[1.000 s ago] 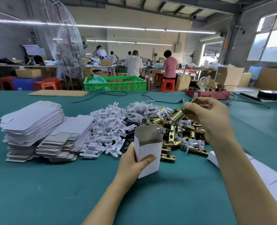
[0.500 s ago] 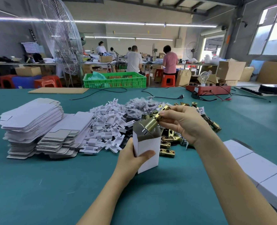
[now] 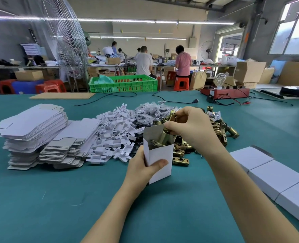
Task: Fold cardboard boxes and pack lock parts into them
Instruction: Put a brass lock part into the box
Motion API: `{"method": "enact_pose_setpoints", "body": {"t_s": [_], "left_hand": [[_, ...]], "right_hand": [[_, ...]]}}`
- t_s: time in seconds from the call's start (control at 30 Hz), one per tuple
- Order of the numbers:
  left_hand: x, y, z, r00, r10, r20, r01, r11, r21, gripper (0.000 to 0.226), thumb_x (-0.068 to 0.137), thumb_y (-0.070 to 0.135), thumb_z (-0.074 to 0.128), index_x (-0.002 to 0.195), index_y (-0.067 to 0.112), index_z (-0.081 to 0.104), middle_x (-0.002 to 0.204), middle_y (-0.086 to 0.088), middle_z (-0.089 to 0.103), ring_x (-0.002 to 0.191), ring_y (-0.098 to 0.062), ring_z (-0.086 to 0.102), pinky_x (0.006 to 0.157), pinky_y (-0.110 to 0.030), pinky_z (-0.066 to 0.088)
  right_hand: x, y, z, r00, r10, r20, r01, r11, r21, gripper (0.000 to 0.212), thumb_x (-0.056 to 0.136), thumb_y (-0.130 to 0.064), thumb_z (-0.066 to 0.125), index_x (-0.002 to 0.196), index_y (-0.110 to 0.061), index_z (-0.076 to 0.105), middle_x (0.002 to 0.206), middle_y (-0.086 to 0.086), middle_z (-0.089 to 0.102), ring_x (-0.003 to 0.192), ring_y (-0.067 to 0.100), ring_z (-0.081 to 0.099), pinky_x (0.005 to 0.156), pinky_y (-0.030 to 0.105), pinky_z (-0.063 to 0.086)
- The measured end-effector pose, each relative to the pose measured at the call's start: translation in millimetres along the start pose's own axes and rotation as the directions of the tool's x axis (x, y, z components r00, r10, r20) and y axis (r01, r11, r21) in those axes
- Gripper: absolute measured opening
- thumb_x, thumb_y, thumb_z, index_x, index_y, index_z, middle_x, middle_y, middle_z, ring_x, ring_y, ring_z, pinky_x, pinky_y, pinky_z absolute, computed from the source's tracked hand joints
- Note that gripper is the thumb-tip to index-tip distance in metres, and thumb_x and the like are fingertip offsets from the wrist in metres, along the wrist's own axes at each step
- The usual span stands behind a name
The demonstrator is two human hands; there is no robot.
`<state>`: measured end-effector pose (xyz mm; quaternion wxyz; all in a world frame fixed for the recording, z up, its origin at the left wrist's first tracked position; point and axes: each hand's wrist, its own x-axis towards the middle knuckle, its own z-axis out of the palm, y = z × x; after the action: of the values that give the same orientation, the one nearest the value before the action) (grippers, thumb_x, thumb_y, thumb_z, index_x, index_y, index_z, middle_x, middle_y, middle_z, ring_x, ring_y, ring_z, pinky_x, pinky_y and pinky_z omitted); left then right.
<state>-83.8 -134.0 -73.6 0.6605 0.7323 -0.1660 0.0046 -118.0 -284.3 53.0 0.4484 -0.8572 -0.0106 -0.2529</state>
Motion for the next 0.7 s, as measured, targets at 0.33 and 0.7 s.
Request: {"method": "enact_pose_setpoints", "body": {"t_s": [0.33, 0.7], "left_hand": [[-0.6, 1.3, 1.7, 1.000, 0.007, -0.010, -0.006, 0.998, 0.057, 0.042, 0.066, 0.045, 0.077, 0.101, 0.036, 0.058, 0.097, 0.014, 0.070, 0.093, -0.009, 0.066, 0.087, -0.043, 0.055], [0.6, 0.6, 1.7, 1.000, -0.003, 0.002, 0.002, 0.998, 0.071, 0.039, 0.075, 0.037, 0.081, 0.106, 0.029, 0.059, 0.099, 0.009, 0.070, 0.094, -0.012, 0.066, 0.084, -0.038, 0.055]], "right_hand": [[-11.1, -5.3, 19.5, 0.954, -0.283, 0.098, 0.297, 0.849, -0.437, 0.029, 0.086, -0.017, 0.062, 0.095, -0.012, 0.035, 0.062, 0.002, 0.044, 0.060, 0.022, 0.044, 0.051, 0.032, 0.030], [-16.4, -3.0, 29.5, 0.953, -0.219, 0.209, 0.302, 0.731, -0.611, 0.023, 0.085, -0.019, 0.054, 0.085, -0.012, 0.033, 0.064, 0.003, 0.042, 0.073, 0.023, 0.035, 0.048, 0.029, 0.024]]}}
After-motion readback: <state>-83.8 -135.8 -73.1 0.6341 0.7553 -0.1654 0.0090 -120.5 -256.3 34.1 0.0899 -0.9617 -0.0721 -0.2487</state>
